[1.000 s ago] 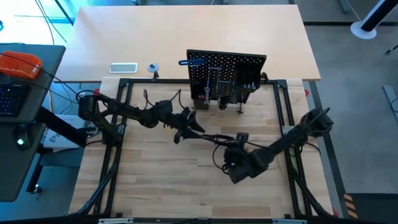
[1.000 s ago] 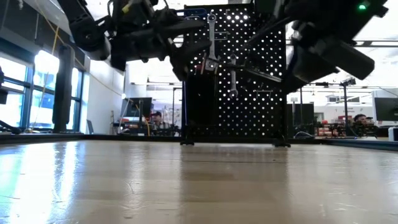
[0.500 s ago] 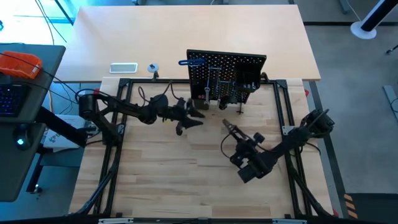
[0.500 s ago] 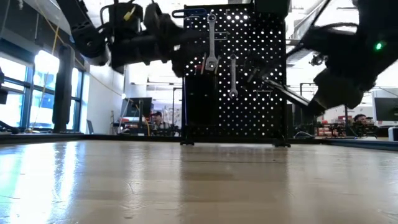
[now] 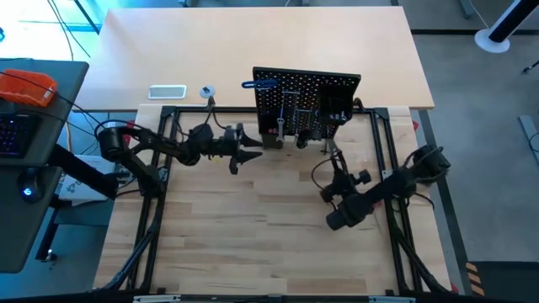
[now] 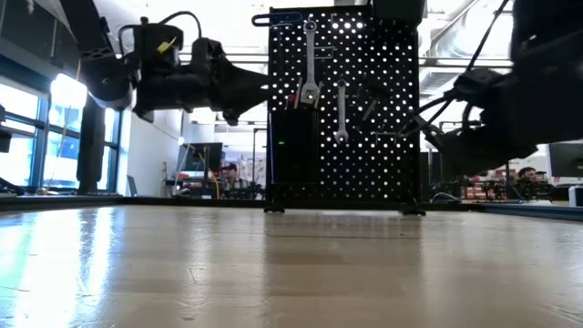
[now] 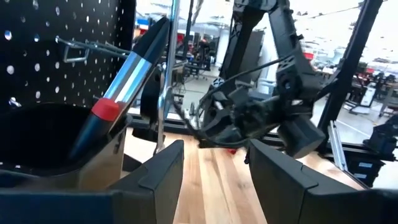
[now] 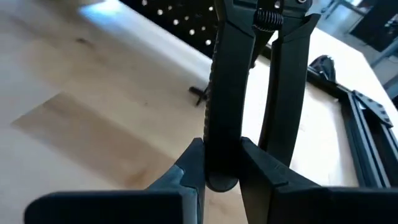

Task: Hang tools onto peg board
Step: Hang the wire cutter on the pegboard

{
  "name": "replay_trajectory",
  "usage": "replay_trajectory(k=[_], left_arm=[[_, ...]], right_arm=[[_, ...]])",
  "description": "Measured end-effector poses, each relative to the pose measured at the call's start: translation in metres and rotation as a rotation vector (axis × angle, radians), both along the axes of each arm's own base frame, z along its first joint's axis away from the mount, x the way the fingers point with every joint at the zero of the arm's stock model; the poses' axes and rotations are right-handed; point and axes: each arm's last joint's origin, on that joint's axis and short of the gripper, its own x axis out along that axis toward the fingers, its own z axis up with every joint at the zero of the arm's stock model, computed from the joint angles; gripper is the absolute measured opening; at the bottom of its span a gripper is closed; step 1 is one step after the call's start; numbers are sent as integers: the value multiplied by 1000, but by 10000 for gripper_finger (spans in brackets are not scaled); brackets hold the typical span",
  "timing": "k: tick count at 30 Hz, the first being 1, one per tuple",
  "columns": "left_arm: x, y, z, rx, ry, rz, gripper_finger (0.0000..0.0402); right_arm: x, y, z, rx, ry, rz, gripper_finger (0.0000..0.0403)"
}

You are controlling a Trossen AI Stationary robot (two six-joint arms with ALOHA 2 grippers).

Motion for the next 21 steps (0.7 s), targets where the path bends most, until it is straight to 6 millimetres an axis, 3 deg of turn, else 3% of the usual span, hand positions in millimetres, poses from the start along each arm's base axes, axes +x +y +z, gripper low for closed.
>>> replay_trajectory(k=[9, 21], left_arm=[[-2, -2, -2, -1, 3, -17, 172], [-2, -2, -2, 0, 4, -33, 172]], right_arm=[[17, -26, 3, -114, 24, -5, 55], [29, -43, 3, -162, -2, -39, 55]])
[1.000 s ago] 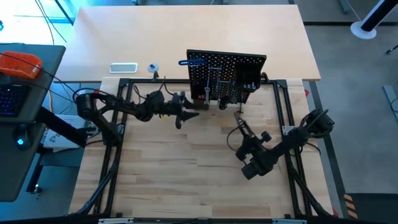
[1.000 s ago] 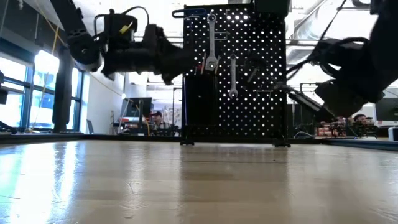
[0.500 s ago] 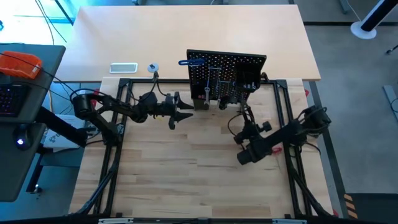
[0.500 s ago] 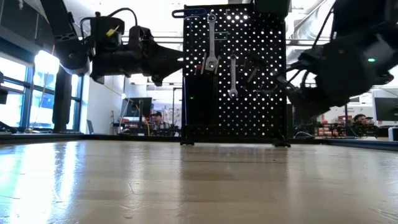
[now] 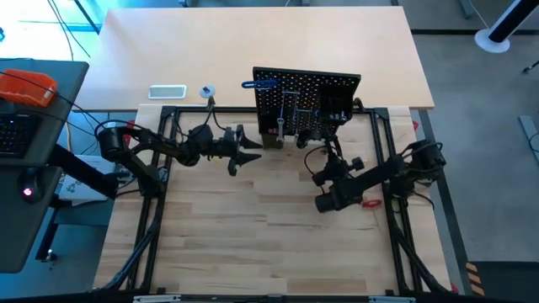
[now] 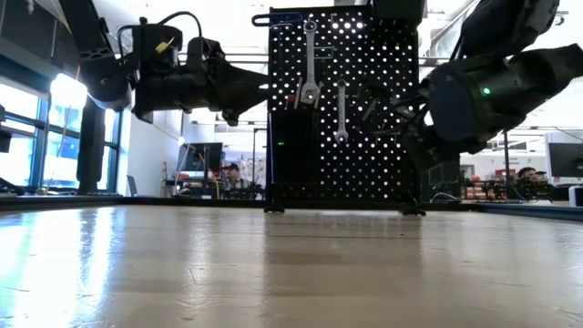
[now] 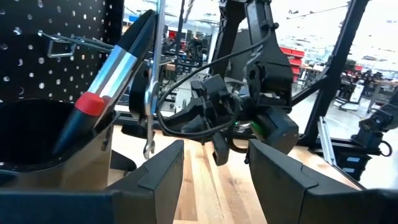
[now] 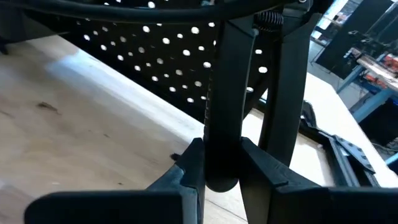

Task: Hang tools onto peg board
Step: Hang the wire cutter on the pegboard

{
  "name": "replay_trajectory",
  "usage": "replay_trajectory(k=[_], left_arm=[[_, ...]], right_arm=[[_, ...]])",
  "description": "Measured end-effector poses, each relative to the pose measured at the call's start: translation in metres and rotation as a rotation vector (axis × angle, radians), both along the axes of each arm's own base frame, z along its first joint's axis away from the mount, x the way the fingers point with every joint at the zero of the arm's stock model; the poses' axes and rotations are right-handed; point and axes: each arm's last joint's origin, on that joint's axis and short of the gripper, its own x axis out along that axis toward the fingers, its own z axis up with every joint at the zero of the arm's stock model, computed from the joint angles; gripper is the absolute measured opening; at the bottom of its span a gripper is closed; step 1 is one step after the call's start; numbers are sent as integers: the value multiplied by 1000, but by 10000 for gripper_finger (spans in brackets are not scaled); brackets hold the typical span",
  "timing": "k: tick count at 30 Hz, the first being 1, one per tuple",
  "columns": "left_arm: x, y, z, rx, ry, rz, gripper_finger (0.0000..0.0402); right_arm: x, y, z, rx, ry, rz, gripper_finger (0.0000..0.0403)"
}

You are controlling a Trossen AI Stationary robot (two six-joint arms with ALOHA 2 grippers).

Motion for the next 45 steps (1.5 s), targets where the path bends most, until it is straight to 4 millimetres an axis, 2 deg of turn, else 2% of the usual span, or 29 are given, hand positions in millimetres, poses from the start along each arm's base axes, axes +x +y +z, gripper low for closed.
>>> replay_trajectory(k=[7, 45], left_arm=[[0, 0, 0, 1, 0, -6, 172], [0, -1, -1, 8, 8, -39, 172]], right_arm=[[11, -5, -2, 11, 1, 15, 55], [19, -35, -4, 22, 40, -68, 55]])
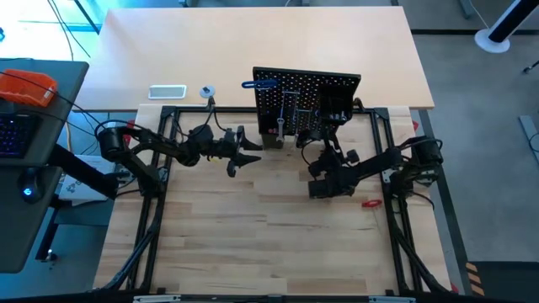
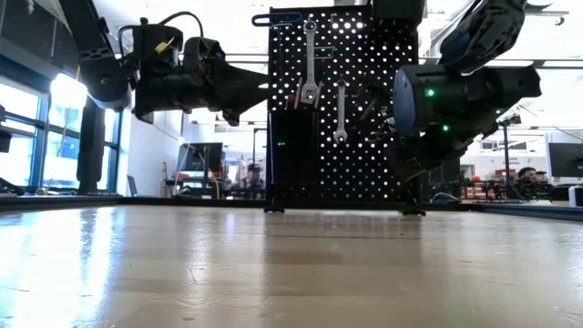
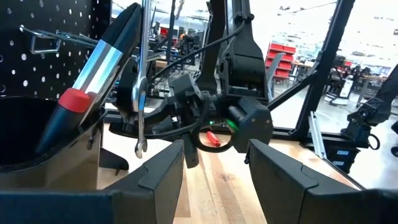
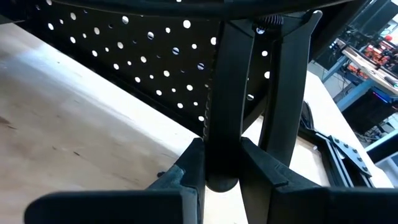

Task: Hang tools onto peg board
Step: Hang the wire cutter on the pegboard, then put the T-handle wrench on the pegboard

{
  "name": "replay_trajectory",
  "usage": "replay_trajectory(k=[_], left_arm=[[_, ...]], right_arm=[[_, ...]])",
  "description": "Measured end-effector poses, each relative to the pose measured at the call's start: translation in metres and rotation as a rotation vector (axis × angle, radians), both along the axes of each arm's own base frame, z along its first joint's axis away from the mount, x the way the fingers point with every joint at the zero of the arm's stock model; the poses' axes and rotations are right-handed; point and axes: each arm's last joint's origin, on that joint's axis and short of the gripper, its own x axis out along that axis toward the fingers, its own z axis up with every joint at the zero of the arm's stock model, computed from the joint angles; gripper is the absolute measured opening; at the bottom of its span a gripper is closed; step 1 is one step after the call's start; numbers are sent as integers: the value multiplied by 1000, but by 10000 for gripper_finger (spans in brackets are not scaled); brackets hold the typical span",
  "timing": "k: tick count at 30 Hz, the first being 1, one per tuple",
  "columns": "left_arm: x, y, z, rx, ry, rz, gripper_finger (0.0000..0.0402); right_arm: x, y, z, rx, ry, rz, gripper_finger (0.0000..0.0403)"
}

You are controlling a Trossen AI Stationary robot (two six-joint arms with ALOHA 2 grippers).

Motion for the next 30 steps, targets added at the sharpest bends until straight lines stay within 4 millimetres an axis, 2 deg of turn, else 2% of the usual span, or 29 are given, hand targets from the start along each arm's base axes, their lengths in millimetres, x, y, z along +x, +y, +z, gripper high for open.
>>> replay_trajectory(k=[10, 17, 20, 30], left_arm=[[0, 0, 0, -7, 2, 0, 172], [0, -1, 0, -20, 5, -22, 172], [0, -1, 0, -32, 6, -27, 172], [0, -1, -1, -35, 14, -30, 172]], right_arm=[[0, -3, 0, 14, 21, -6, 57], [0, -4, -1, 45, 23, -14, 143], [0, -4, -1, 45, 23, -13, 167], [-1, 12, -1, 40, 22, 46, 183]])
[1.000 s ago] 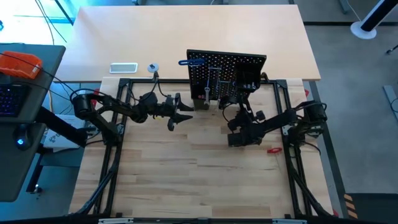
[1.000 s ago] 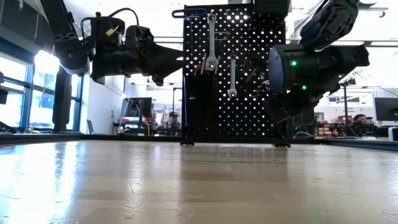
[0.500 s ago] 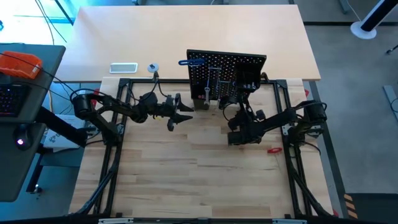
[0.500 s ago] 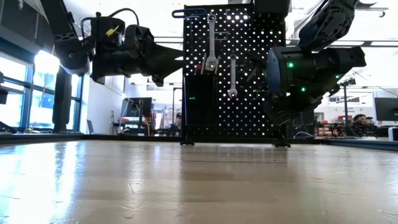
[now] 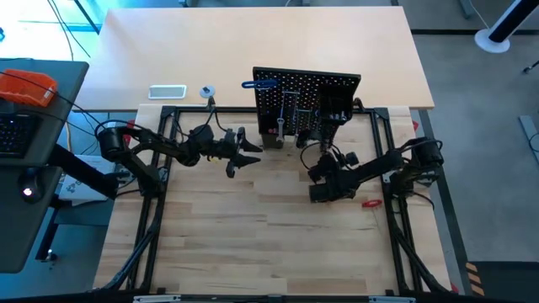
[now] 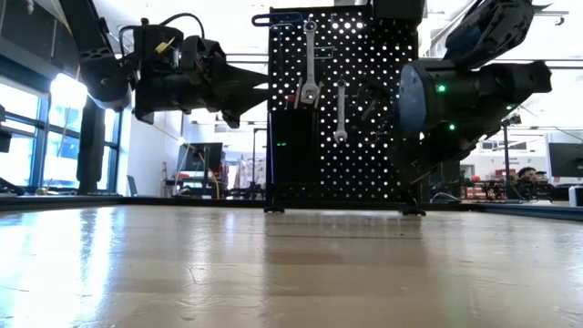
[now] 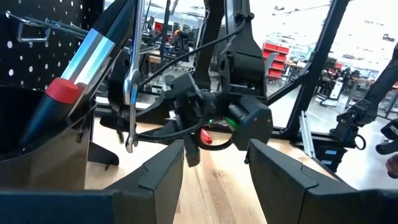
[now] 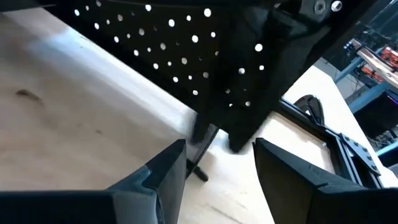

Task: Hang tools onto peg board
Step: Put the T-handle wrench on the pegboard

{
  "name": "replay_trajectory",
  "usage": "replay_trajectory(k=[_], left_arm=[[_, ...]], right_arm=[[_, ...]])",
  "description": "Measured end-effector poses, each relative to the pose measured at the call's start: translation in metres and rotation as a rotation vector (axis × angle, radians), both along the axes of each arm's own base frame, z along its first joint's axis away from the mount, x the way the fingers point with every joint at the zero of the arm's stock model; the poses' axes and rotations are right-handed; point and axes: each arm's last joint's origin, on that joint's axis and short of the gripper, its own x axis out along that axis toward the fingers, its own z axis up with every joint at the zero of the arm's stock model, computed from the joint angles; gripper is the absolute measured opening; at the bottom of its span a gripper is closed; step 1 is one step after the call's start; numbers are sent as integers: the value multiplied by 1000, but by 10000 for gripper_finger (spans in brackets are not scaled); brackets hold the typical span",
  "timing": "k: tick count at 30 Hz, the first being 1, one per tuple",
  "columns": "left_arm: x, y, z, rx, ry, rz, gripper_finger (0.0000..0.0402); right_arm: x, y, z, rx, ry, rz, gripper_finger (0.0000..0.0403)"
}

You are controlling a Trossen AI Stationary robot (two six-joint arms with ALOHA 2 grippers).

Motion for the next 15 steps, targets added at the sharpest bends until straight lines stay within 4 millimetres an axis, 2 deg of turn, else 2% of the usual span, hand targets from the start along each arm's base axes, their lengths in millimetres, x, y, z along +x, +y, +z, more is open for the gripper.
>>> replay_trajectory(k=[7, 15], left_arm=[[0, 0, -2, -9, 21, -1, 172], [0, 0, -5, -18, 52, -2, 172]], right_arm=[[-8, 19, 0, 44, 23, 41, 184], [-24, 59, 1, 161, 90, 162, 184]])
